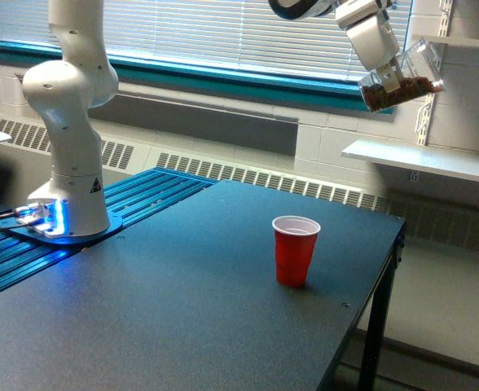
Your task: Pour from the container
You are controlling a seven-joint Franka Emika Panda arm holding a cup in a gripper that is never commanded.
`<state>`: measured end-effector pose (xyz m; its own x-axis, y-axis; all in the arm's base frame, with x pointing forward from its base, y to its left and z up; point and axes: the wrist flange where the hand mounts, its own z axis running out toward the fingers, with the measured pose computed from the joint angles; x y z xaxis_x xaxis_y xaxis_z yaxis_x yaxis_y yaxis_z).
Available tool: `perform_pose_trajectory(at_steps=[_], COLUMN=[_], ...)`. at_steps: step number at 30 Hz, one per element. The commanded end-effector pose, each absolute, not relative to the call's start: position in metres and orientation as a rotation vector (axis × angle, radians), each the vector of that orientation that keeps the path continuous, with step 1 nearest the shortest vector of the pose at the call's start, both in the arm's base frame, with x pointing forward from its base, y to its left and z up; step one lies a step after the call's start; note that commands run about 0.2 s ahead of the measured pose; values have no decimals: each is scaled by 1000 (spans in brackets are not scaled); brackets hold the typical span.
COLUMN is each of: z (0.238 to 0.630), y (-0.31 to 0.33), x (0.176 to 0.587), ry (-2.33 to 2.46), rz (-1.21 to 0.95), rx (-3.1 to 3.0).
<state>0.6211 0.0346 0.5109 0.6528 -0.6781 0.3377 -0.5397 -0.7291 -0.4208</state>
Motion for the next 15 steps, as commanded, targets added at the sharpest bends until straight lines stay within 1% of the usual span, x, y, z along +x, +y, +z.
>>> perform_pose_trajectory(at_steps=[1,5,8,15], z=[508,507,508,506], y=[34,36,53,39], x=[621,618,615,612], ry=[990,1000,951,865], rz=[-695,-709,-692,-713], rx=[-2601,-2585,-2590,-2617])
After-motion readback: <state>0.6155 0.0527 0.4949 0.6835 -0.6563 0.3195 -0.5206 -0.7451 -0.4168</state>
